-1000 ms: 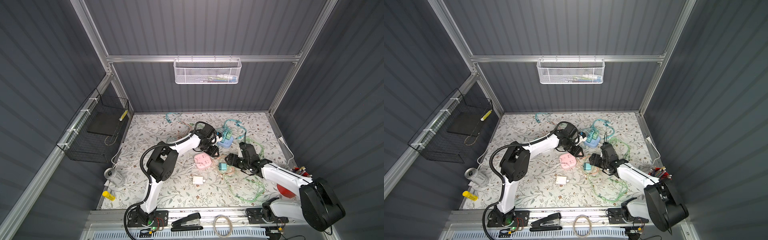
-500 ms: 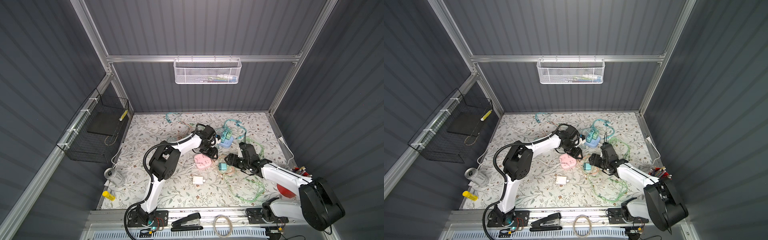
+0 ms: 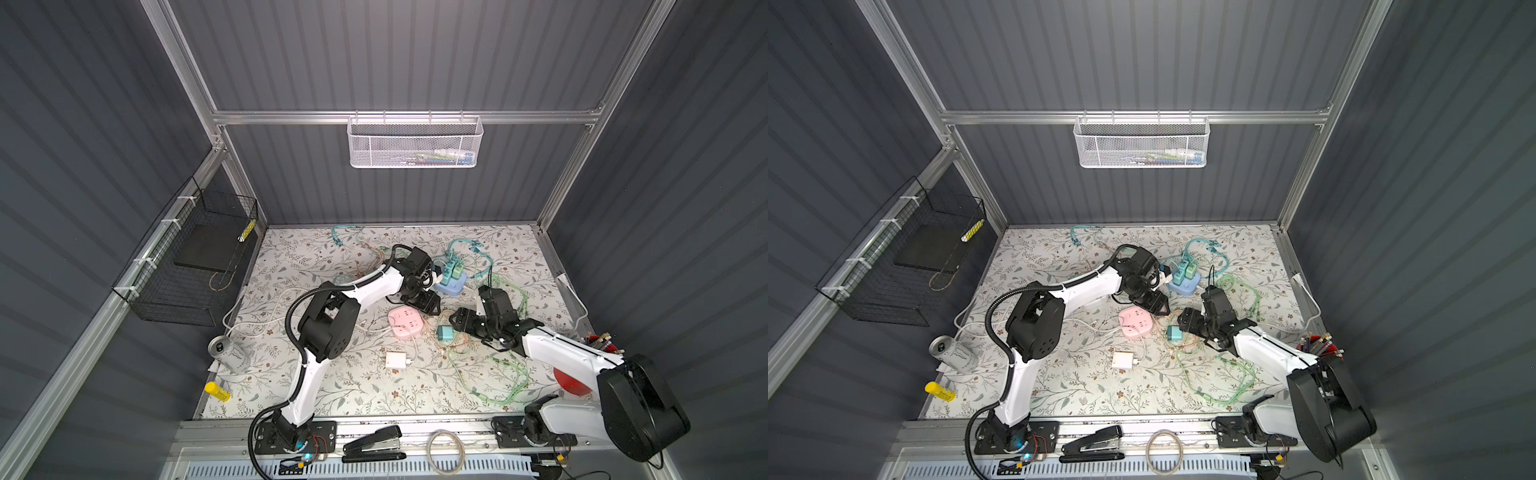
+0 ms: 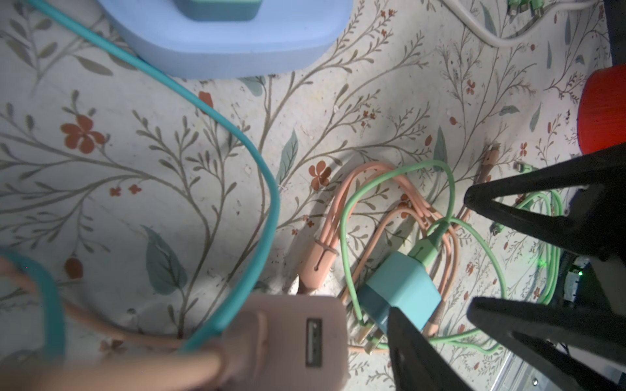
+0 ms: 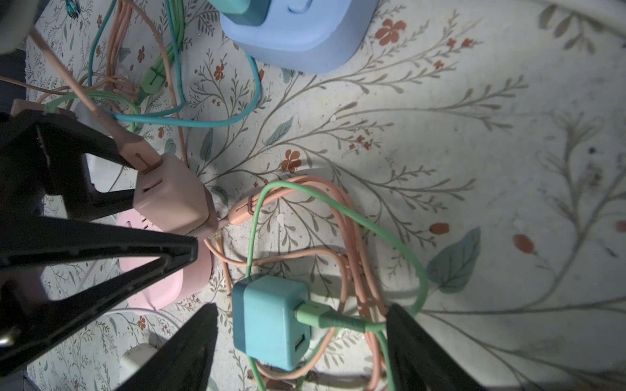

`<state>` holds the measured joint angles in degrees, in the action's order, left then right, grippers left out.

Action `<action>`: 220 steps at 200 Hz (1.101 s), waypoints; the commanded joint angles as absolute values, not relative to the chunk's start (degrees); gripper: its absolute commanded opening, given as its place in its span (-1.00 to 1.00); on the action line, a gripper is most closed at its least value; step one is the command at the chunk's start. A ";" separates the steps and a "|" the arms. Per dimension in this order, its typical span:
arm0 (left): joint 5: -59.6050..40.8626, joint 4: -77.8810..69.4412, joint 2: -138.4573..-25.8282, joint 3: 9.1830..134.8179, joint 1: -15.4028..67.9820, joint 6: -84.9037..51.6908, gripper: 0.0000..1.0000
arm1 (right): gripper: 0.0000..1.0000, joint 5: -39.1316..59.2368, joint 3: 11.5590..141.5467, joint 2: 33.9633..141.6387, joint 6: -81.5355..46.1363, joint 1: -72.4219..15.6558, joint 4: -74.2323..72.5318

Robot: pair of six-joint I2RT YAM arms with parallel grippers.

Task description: Pull the plug off the socket

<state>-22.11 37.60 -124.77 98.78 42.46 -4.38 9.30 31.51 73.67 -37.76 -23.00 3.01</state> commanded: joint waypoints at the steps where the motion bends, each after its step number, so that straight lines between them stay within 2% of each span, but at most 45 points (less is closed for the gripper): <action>1: -21.78 37.44 -122.41 99.61 42.79 -4.75 0.47 | 0.57 9.71 31.08 73.74 -38.41 -22.85 2.95; 61: -17.01 36.35 -117.79 98.19 42.79 -4.57 0.79 | 0.57 8.84 31.21 72.12 -38.24 -22.94 3.85; 64: -16.83 36.24 -117.58 98.06 42.83 -4.58 0.81 | 0.57 8.84 31.27 72.03 -38.23 -22.93 3.87; 67: -16.65 36.15 -117.30 97.92 42.81 -4.57 0.96 | 0.57 8.75 31.30 71.94 -38.17 -22.89 3.88; 71: -16.46 35.97 -116.90 97.70 42.78 -4.57 0.99 | 0.57 8.64 31.36 71.85 -38.15 -22.94 4.08; 154: -15.45 35.51 -113.97 96.92 42.79 -4.13 1.00 | 0.56 8.83 32.13 71.02 -37.88 -22.97 4.71; 220: -7.87 29.84 -103.89 88.00 42.77 -4.31 0.99 | 0.50 7.51 33.60 69.26 -36.06 -26.74 1.96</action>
<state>-11.92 32.88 -109.19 91.22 42.46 -4.73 8.80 31.66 69.87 -37.67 -24.69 3.60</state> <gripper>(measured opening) 0.997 0.754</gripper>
